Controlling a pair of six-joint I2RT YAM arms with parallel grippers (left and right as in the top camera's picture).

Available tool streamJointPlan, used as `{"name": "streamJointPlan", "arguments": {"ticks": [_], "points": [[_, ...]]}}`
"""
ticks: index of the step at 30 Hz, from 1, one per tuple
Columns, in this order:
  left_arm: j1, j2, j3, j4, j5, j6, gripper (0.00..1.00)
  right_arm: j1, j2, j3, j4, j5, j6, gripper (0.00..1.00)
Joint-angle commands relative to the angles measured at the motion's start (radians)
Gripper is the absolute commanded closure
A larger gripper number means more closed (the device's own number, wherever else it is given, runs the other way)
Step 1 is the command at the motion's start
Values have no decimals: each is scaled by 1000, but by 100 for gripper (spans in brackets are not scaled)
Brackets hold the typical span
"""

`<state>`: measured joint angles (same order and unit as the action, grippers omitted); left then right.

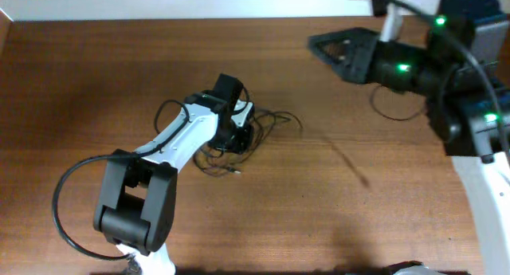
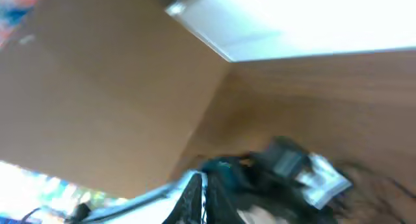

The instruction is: Untangle cables

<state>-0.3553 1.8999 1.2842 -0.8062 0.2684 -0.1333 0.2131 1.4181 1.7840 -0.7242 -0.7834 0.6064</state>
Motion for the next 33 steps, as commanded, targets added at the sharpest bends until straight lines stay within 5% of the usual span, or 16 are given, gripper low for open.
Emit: {"name": "streamJointPlan", "arguments": {"ticks": [1,3,8,13,19,26,33], "points": [[47,5,-8,0,-41,-12,83,-127,-13,13,-137,83,-39,96],[58,5,-8,-6,-37,-12,57,-190,-5,12,-248,101,-113,96],[57,5,-5,-34,63,61,38,-212,48,-2,-484,176,-296,96],[60,-32,147,-120,199,105,34,-212,136,-8,-646,202,-375,43],[43,-17,159,-46,161,103,44,-105,233,-28,-723,225,-424,35],[43,40,157,14,161,87,98,72,316,-82,-640,265,-423,28],[46,51,157,13,163,-95,100,240,390,-109,-529,266,-428,25]]}}
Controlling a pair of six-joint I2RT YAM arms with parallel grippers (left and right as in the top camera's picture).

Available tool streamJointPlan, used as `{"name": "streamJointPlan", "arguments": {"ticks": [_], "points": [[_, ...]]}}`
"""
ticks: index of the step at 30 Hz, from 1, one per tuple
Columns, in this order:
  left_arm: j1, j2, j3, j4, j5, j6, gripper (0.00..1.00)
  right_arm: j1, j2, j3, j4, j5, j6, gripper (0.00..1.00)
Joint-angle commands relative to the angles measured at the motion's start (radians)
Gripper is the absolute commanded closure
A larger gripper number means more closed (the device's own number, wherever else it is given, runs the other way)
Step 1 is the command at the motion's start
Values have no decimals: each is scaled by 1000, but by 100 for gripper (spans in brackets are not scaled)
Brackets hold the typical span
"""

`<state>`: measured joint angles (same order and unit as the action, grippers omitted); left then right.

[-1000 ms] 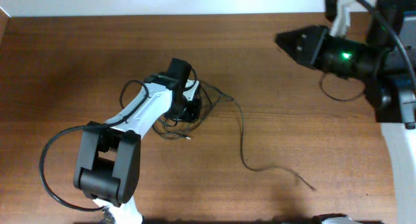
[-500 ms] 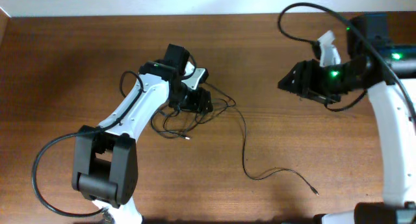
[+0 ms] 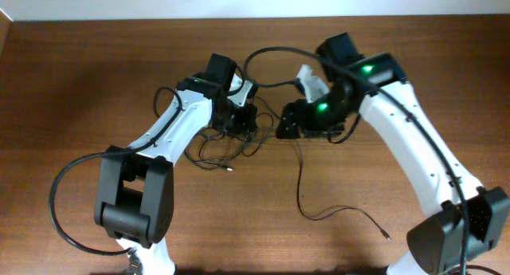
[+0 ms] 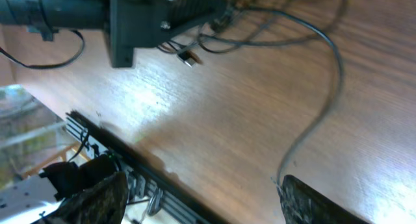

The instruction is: Untangle cables

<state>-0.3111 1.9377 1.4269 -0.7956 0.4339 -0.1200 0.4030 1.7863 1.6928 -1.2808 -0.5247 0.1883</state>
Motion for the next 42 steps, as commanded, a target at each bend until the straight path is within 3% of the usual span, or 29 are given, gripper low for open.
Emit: {"name": "streamJointPlan", "arguments": {"ticks": [1,7,12,15,17,19,23,27,30,34,42], "points": [[6,13,14,2,0,-147,100,68,29,-23,43,11,-10,25],[102,13,14,-2,251,-311,100,174,53,-133,220,67,-9,25],[180,13,14,-10,440,-366,100,200,53,-338,547,66,-8,25],[185,13,14,-10,442,-366,100,200,53,-435,739,67,2,26],[185,13,14,-10,438,-365,99,200,53,-484,829,72,57,37],[180,14,14,-10,387,-365,98,200,53,-519,870,123,144,42],[174,14,14,-10,370,-365,96,200,53,-552,966,138,177,45],[174,14,14,-10,369,-365,95,229,53,-556,1011,137,266,61],[174,14,14,-10,320,-365,99,289,53,-556,1015,169,267,62],[174,14,14,-40,321,-365,96,383,53,-556,1053,468,397,62],[174,14,14,-44,321,-365,96,395,53,-556,1117,627,423,62]]}}
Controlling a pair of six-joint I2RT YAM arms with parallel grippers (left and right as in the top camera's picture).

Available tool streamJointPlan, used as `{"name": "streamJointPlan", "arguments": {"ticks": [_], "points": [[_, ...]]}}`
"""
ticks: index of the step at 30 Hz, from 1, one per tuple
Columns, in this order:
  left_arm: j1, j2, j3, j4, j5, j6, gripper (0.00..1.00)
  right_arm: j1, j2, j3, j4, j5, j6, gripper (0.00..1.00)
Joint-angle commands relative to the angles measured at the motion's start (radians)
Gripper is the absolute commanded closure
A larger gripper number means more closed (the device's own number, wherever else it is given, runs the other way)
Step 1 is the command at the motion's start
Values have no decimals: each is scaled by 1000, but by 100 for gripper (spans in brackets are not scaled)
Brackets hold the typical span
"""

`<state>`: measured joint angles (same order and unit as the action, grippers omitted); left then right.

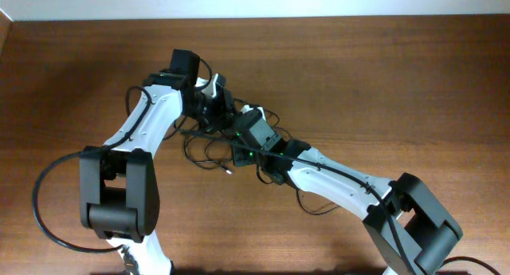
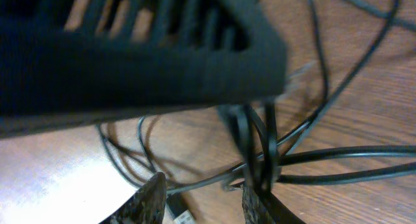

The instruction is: Untangle cables

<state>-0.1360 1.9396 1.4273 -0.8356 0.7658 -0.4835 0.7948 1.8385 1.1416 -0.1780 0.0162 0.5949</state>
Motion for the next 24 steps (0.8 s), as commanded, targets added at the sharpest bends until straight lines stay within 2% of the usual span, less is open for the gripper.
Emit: {"name": "streamJointPlan", "arguments": {"ticks": [1,12,14,15,18,19,20,21,22,24], "points": [[-2,12,14,-4,-11,-2,96,3,1,-5,21,87,17,61],[-1,12,14,-4,-11,-2,94,-17,109,-5,130,102,50,62],[-1,12,14,-3,-11,-2,93,-34,109,-5,134,99,50,78],[-1,12,14,-3,-11,-2,92,-46,103,-4,133,70,50,96],[-1,12,14,-3,-11,-2,88,-75,38,-4,130,-184,24,96],[0,12,14,-3,-11,-2,77,-84,13,-4,130,-264,11,96],[0,12,14,0,-13,-2,56,-96,-18,-4,129,-346,7,96],[0,12,14,5,-21,-2,22,-109,-51,-4,129,-415,8,96],[0,12,14,9,-31,-2,12,-119,-75,-4,129,-455,8,96],[0,12,14,12,-31,-2,11,-143,-119,-4,122,-555,8,96]]}}
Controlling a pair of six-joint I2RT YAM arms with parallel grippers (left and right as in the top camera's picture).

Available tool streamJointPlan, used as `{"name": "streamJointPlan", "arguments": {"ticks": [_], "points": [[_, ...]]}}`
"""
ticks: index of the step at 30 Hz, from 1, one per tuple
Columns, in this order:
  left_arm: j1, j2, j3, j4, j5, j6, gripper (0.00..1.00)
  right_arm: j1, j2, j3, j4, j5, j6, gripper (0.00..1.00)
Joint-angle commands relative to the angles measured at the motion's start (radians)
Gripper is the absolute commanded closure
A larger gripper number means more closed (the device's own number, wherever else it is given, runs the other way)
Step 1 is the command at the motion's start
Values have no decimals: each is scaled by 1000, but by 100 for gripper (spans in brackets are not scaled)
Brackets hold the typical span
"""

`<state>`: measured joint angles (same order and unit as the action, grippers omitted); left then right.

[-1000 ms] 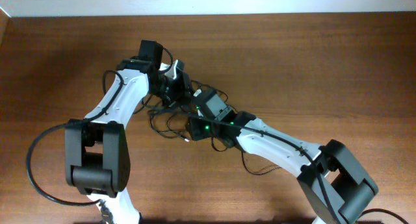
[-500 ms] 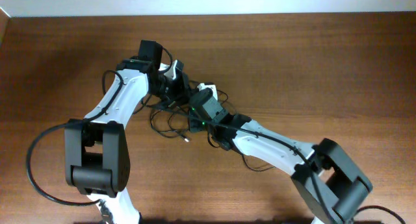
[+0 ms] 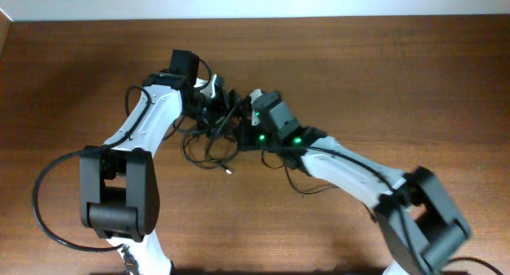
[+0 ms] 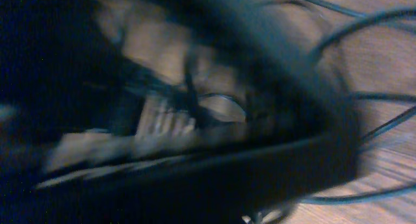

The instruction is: Untangle cables

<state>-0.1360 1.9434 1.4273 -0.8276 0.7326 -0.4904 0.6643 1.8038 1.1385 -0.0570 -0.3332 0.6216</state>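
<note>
A tangle of thin black cables [image 3: 209,150] lies on the wooden table [image 3: 414,76] left of centre. My left gripper [image 3: 217,108] is at the tangle's top edge, with strands running up into it, and it looks shut on them. My right gripper [image 3: 243,125] is pressed in right beside it, over the same knot; its jaws are hidden. The right wrist view is blurred: a dark body [image 4: 195,178] fills it, with cable loops [image 4: 383,120] at the right edge.
A loose cable end [image 3: 307,187] trails out under the right arm, toward the table's front. A small plug tip [image 3: 229,170] sticks out below the tangle. Both arms cross close together over the knot.
My right gripper has shifted a little up and back, from the tangle's lower right to right against the left gripper. The right wrist view is now blocked and blurred. The left arm stays put.
First my left gripper sat on the tangle while the right arm was raised at the far right. Then the right gripper was down beside the tangle's right side. Later the left had carried the tangle leftward and the right reached in from below, now crowding it.
</note>
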Motion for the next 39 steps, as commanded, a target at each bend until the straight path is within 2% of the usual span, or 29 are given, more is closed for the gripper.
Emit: {"name": "streamJointPlan", "arguments": {"ticks": [1,2,3,4,6,9,10,13,17,18,19,21,23,24,25,26,27,28,29,30,31,32,33,35,37,39], "points": [[0,8,14,4,1,5,13,-26,-111,-1,-11,-267,-19,96],[0,9,14,3,-14,5,30,-37,-133,-1,-29,-289,-19,96],[0,9,14,3,-44,5,55,-44,-167,-1,-66,-290,-19,96],[0,10,14,4,-57,5,62,-46,-188,-1,-91,-287,-19,96],[0,13,14,4,-89,5,65,-50,-242,-1,-144,-284,-19,96],[0,27,14,3,-119,5,88,-53,-309,-1,-208,-284,-23,96],[0,28,14,3,-160,6,88,-55,-331,0,-229,-284,-30,96],[0,28,13,-6,-237,6,83,-58,-389,11,-270,-283,-42,96],[0,28,14,-7,-273,5,82,-58,-476,97,-367,-257,-68,96],[0,28,13,-8,-286,5,82,-58,-491,132,-412,-236,-88,96],[0,28,13,-7,-299,5,76,-58,-504,199,-502,-190,-136,96],[0,28,13,-7,-312,5,75,-58,-505,348,-709,-94,-220,96],[-1,28,13,-7,-312,5,80,-58,-505,445,-815,-69,-277,96],[0,28,13,-7,-312,5,86,-58,-505,485,-849,-66,-286,96],[0,28,13,-7,-311,5,87,-58,-505,510,-863,-65,-287,96],[0,28,13,-13,-309,5,86,-58,-505,526,-864,-62,-302,96],[0,28,14,-19,-295,17,79,-58,-505,528,-864,-30,-301,96],[6,28,14,-22,-235,76,69,-58,-504,528,-872,0,-302,96],[24,28,15,-26,-74,216,49,-58,-501,528,-879,13,-304,96],[42,28,15,-28,74,353,36,-58,-497,528,-882,13,-304,96],[60,28,15,-41,172,456,13,-58,-494,528,-882,14,-304,96],[69,28,14,-59,208,534,7,-58,-490,528,-882,17,-303,96],[74,28,14,-92,234,619,3,-58,-488,528,-882,18,-299,96],[61,28,14,-192,232,804,3,-58,-475,528,-881,68,-261,96],[42,28,14,-250,232,910,10,-58,-465,528,-878,127,-235,96],[-3,28,13,-259,232,960,14,-58,-446,528,-864,135,-220,96]]}}
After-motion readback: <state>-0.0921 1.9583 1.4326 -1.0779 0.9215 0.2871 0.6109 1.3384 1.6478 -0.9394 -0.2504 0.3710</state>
